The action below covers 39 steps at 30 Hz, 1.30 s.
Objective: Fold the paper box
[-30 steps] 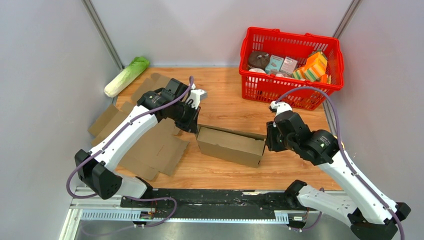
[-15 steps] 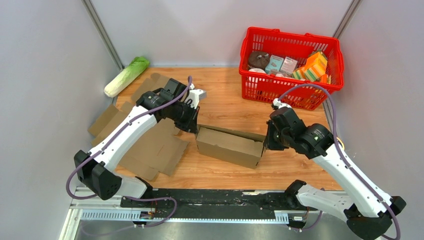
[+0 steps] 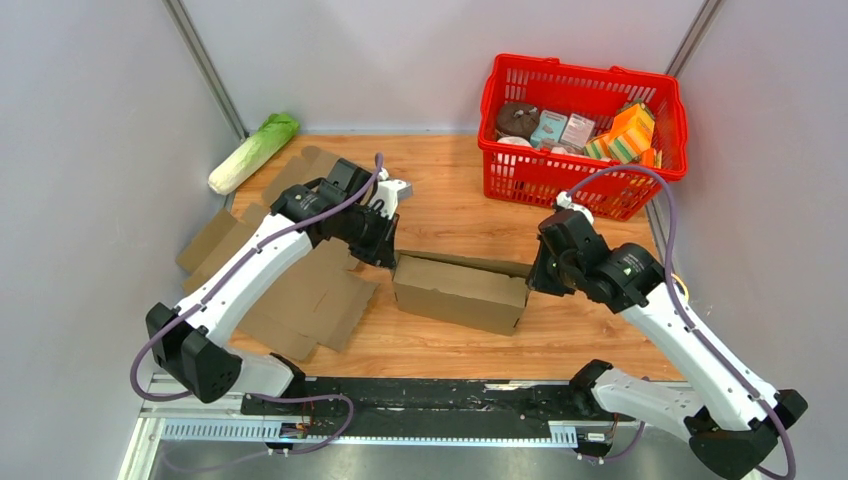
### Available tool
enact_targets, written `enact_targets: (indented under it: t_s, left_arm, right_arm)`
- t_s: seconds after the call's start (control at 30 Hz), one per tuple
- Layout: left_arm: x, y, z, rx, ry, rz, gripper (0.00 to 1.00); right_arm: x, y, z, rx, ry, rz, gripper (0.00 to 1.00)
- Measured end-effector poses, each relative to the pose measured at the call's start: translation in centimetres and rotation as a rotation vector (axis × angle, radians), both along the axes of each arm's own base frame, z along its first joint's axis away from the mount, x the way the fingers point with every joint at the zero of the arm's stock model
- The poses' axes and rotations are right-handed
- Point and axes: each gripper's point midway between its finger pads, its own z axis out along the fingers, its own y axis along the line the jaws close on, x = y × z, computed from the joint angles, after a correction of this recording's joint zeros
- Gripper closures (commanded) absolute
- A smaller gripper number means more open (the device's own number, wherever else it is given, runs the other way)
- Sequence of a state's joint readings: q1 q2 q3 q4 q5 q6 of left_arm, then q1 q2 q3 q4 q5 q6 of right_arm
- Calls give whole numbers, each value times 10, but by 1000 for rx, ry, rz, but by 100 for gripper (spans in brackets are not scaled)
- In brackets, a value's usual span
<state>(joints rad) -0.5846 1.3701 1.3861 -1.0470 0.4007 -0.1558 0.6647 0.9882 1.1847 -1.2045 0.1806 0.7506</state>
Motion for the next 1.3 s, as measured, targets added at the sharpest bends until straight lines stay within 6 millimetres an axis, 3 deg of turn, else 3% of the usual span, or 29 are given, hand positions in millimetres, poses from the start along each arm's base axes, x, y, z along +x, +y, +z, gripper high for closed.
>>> enact_targets:
  t_s: [0.27,0.33,0.37,0.47,0.53,0.57,0.67,1.03,1.3]
  left_arm:
    - [0,-2,-2,-44,-28,22,100]
    - [-2,-2,-3,-66,-47,34,100]
    - [-3,-1,-5,-74,-56,41,100]
    - [-6,3,-7,-92,-97,72,100]
    - [-8,5,-9,-98,-124,90,100]
    - [-8,7,-10,-100,-138,103,100]
    - [-8,11,-11,-104,-163,134,100]
    - [1,15,-12,-90,-183,191,100]
    - [3,17,-12,-83,-181,234,100]
  right_arm:
    - [8,0,-10,20,-187,24,98]
    - [6,0,-13,24,-243,42,87]
    - [6,1,-13,33,-272,53,71]
    - [4,6,-17,66,-302,80,37]
    - [1,10,-20,75,-295,108,23]
    - [0,11,-21,68,-292,125,12]
    - [-6,12,-22,55,-273,176,2]
    - [-45,31,41,323,-206,231,0]
    - [-29,30,34,506,91,-139,0]
